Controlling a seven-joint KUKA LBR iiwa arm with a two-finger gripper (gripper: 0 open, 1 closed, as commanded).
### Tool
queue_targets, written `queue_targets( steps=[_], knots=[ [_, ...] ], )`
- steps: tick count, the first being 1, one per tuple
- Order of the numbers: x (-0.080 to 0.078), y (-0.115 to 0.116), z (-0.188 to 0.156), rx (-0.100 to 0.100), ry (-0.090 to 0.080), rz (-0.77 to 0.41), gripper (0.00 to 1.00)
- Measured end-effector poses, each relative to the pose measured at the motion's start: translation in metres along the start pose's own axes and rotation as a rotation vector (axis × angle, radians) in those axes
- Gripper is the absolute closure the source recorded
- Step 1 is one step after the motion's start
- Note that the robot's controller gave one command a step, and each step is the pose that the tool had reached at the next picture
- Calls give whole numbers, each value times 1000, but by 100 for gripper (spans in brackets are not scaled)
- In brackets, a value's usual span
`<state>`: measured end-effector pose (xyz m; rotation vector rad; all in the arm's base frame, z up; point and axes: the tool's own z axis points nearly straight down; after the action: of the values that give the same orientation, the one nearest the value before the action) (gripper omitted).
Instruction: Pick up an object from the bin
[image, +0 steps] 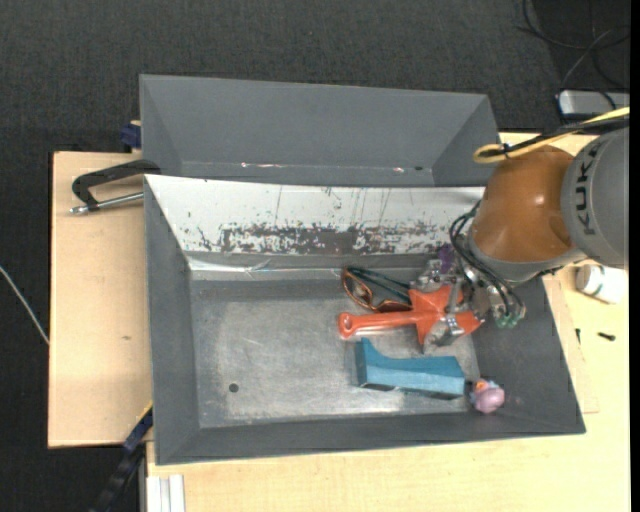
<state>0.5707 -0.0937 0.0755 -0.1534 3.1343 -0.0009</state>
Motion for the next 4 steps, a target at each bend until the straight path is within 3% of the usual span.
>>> queue_targets(
  steps=[4],
  knots=[
    [1, 1, -40, -2, 2, 0, 100]
  ],
)
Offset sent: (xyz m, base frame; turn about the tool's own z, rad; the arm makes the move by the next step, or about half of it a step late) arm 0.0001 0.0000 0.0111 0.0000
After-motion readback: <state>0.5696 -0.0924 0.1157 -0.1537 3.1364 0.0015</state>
